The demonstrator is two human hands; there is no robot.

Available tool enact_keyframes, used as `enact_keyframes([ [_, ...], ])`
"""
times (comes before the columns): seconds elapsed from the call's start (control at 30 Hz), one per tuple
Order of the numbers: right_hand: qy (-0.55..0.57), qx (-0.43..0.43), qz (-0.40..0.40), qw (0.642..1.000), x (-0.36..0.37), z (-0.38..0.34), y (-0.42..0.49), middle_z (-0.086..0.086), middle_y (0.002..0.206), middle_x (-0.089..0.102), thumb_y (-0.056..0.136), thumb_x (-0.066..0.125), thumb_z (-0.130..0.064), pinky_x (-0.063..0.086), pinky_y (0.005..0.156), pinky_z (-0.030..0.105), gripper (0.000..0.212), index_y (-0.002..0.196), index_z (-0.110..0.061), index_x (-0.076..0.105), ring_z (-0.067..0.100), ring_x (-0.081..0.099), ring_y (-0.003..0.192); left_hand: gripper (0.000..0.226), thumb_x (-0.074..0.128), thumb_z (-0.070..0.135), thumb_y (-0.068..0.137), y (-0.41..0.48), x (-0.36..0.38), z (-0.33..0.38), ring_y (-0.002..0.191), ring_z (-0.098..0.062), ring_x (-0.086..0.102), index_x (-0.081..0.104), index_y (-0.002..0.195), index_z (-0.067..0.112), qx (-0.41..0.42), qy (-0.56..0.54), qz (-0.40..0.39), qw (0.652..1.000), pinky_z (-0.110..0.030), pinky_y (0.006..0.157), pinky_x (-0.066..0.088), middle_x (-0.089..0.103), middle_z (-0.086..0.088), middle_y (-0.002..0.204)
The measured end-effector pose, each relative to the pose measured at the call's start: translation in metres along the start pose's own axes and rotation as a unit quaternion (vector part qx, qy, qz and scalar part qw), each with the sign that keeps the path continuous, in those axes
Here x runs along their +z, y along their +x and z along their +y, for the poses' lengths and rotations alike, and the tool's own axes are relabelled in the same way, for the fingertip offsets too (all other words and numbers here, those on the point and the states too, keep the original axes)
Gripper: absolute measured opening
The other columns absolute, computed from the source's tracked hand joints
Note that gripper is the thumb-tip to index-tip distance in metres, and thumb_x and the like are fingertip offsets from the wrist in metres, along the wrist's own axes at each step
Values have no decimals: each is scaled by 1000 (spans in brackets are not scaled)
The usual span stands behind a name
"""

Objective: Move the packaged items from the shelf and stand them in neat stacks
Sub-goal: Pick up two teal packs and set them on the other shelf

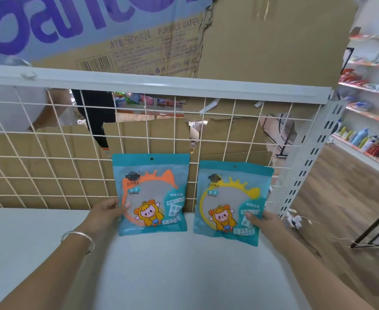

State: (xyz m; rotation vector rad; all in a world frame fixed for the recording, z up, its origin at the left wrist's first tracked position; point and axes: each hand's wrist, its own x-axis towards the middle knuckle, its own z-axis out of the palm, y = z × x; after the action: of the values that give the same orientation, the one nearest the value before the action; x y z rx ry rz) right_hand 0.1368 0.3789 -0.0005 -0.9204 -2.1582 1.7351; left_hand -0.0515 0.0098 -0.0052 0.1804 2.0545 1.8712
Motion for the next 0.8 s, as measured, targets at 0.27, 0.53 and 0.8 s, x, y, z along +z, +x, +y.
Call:
enact_keyframes([
  [0.27, 80, -15, -44, 996, 14, 13, 1, 12, 105, 71, 94, 53, -16, 54, 75, 36, 21, 111, -6, 61, 30, 69, 94, 13, 55, 2, 91, -51, 1, 10, 61, -10, 70, 64, 93, -7, 27, -33, 33, 999, -16, 52, 52, 73, -9, 78],
  [0.53, 138, -40, -97, 985, 18, 44, -11, 10, 105, 73, 45, 86, -56, 46, 96, 55, 73, 104, -17, 69, 36, 66, 99, 23, 67, 25, 84, -134, -61, -3, 91, -24, 69, 71, 93, 3, 51, -46, 140, 988, -17, 69, 55, 74, -13, 97],
  [0.8, 64, -143, -227, 961, 91, -18, -53, 3, 101, 74, 89, 58, -19, 55, 87, 45, 16, 102, -19, 69, 24, 69, 96, 59, 74, 51, 69, -200, -83, -14, 82, -20, 54, 64, 88, -5, 57, -14, 230, 971, -38, 83, 39, 65, -24, 86],
])
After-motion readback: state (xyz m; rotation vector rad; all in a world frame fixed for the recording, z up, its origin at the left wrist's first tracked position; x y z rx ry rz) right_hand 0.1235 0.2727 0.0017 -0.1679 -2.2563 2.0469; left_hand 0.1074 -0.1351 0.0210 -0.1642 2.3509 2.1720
